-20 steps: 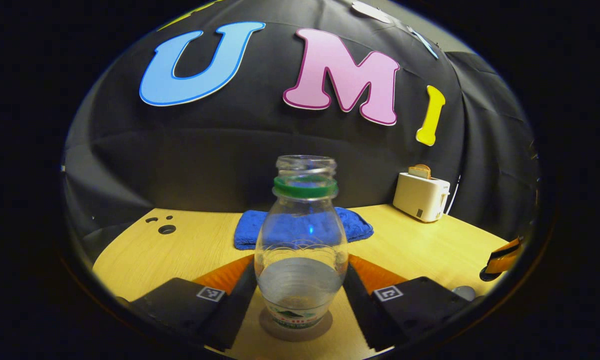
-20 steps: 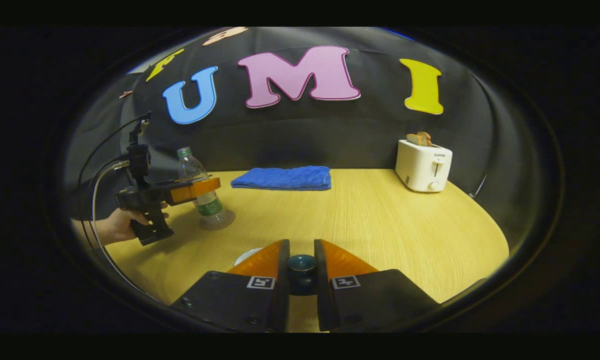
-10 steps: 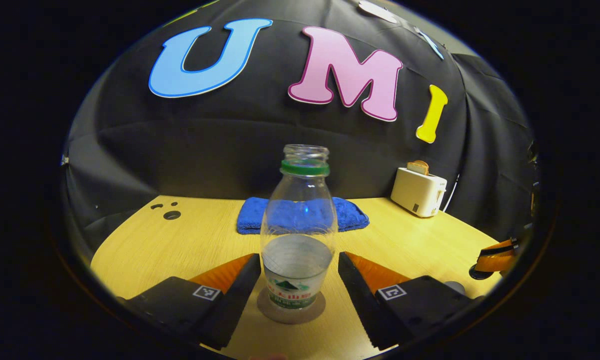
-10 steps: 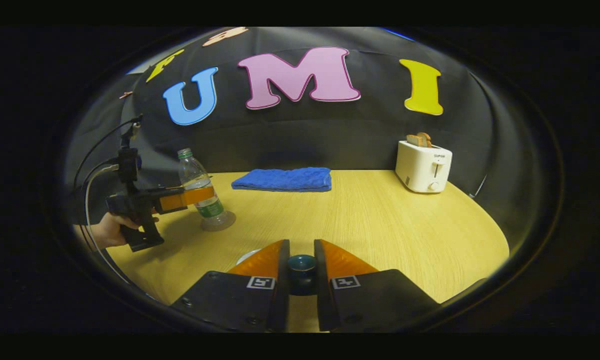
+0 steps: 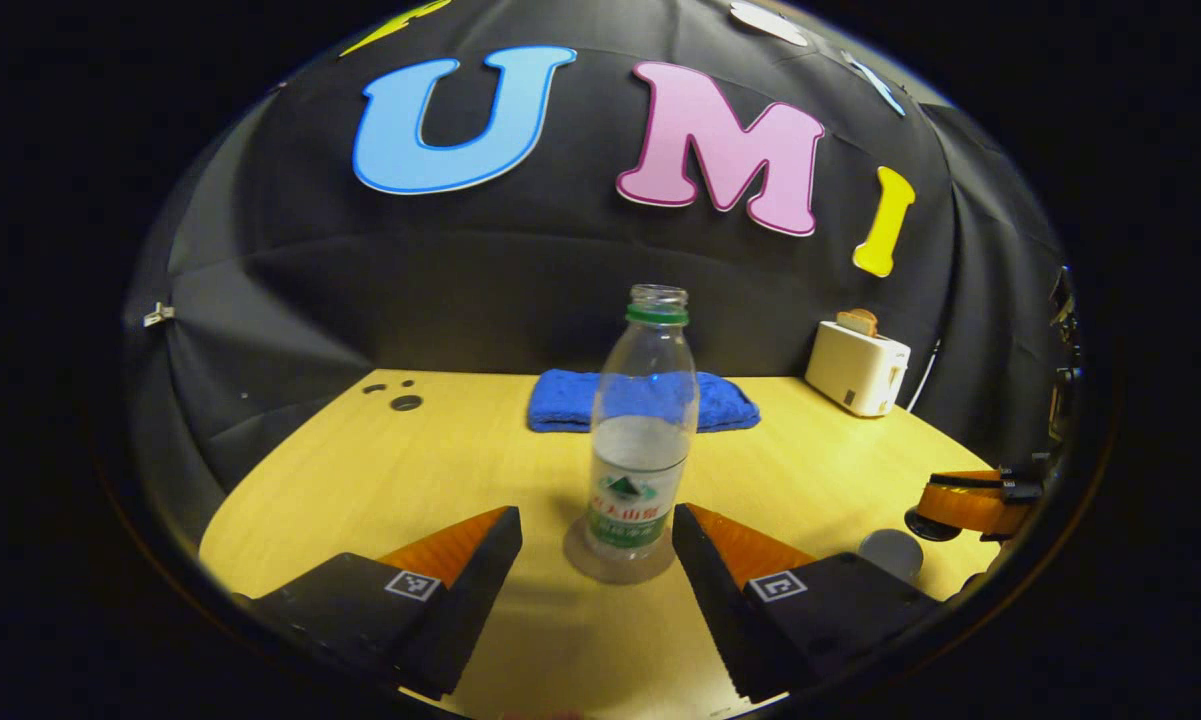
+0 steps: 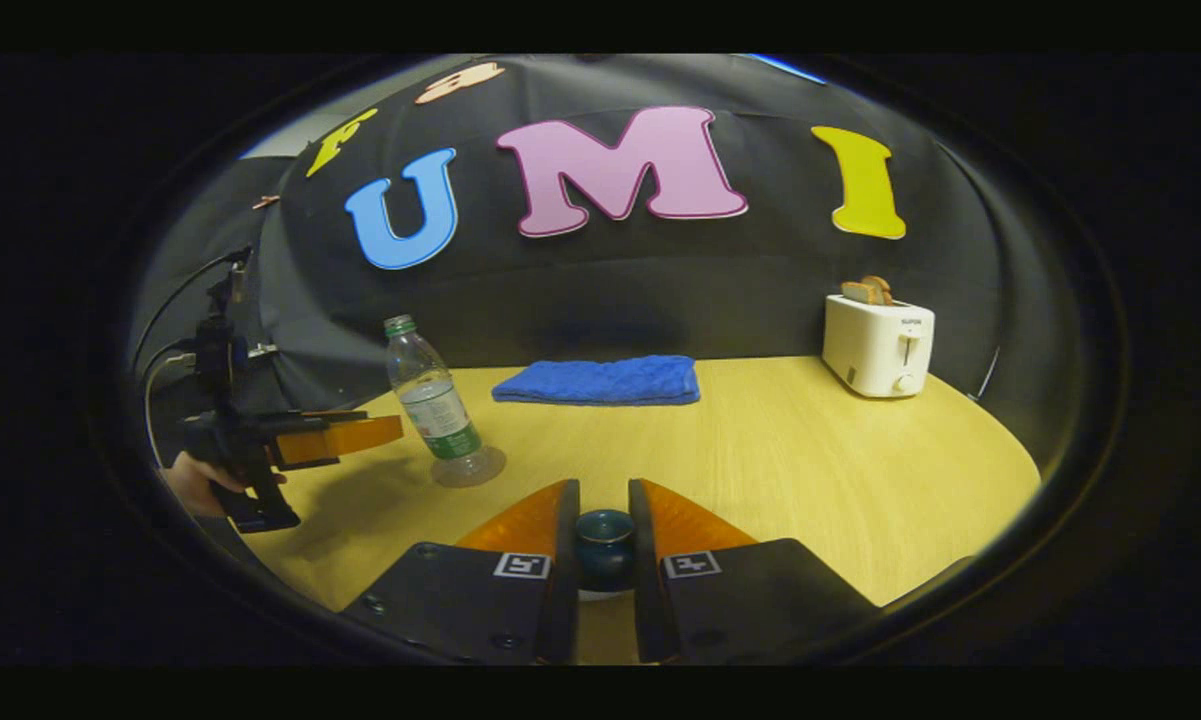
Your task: Open the teacup lid with one hand, grasp the water bottle and pour water into the teacup with the other hand; after pouring, place the water bottle on the coaster and then close the teacup lid.
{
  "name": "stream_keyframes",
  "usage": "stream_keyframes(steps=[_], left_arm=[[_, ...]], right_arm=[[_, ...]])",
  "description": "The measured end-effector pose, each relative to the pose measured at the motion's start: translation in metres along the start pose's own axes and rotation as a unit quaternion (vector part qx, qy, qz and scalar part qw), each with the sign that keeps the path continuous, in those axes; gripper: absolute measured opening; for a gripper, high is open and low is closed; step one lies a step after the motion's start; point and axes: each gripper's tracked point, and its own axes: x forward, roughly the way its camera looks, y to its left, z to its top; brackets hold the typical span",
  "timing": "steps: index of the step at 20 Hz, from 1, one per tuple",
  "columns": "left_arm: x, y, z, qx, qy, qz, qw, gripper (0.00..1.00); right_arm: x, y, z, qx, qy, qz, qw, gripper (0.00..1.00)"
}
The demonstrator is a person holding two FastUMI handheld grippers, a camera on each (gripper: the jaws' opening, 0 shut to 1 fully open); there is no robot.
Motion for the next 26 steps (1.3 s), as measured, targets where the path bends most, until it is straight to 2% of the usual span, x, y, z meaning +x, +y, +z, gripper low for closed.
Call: stream_keyframes(steps=[1, 2, 3, 6, 13, 16, 18, 19, 20, 21, 22, 24, 25, 26], left_arm=[[-0.012, 0.002, 0.0, -0.002, -0.001, 0.004, 1.0, 0.96], [-0.022, 0.002, -0.001, -0.004, 0.0, 0.007, 1.0, 0.96], [-0.032, 0.002, -0.002, -0.007, 0.001, 0.007, 1.0, 0.96], [-0.056, -0.006, -0.009, -0.025, 0.008, -0.005, 1.0, 0.95], [-0.072, -0.022, -0.021, -0.032, 0.031, -0.022, 0.999, 0.96], [-0.078, -0.027, -0.025, -0.037, 0.037, -0.023, 0.998, 0.96], [-0.081, -0.03, -0.025, -0.041, 0.037, -0.024, 0.998, 0.95], [-0.082, -0.032, -0.024, -0.043, 0.036, -0.026, 0.998, 0.95], [-0.083, -0.032, -0.023, -0.043, 0.035, -0.026, 0.998, 0.95], [-0.083, -0.032, -0.022, -0.043, 0.034, -0.027, 0.998, 0.95], [-0.083, -0.032, -0.022, -0.042, 0.034, -0.027, 0.998, 0.95], [-0.085, -0.034, -0.019, -0.04, 0.031, -0.028, 0.998, 0.95], [-0.085, -0.035, -0.018, -0.04, 0.029, -0.028, 0.998, 0.95], [-0.088, -0.036, -0.016, -0.039, 0.027, -0.028, 0.998, 0.95]], right_arm=[[0.001, 0.003, -0.003, -0.001, -0.002, 0.002, 1.0, 0.26], [0.003, 0.006, -0.006, -0.003, -0.005, 0.004, 1.0, 0.22], [0.005, 0.008, -0.008, -0.007, -0.009, 0.004, 1.0, 0.26], [0.01, 0.009, -0.019, -0.017, -0.01, 0.005, 1.0, 0.26], [0.018, 0.007, -0.027, -0.024, -0.015, -0.003, 1.0, 0.27], [0.018, 0.009, -0.028, -0.021, -0.015, -0.004, 1.0, 0.33], [0.017, 0.01, -0.03, -0.019, -0.015, -0.004, 1.0, 0.24], [0.016, 0.01, -0.03, -0.02, -0.016, -0.005, 1.0, 0.24], [0.015, 0.009, -0.03, -0.02, -0.016, -0.007, 1.0, 0.31], [0.015, 0.007, -0.032, -0.021, -0.014, -0.01, 1.0, 0.27], [0.014, 0.007, -0.032, -0.018, -0.017, -0.009, 1.0, 0.35], [0.014, 0.007, -0.031, -0.015, -0.018, -0.01, 1.0, 0.35], [0.013, 0.007, -0.029, -0.013, -0.02, -0.01, 1.0, 0.27], [0.011, 0.008, -0.027, -0.011, -0.022, -0.009, 1.0, 0.42]])
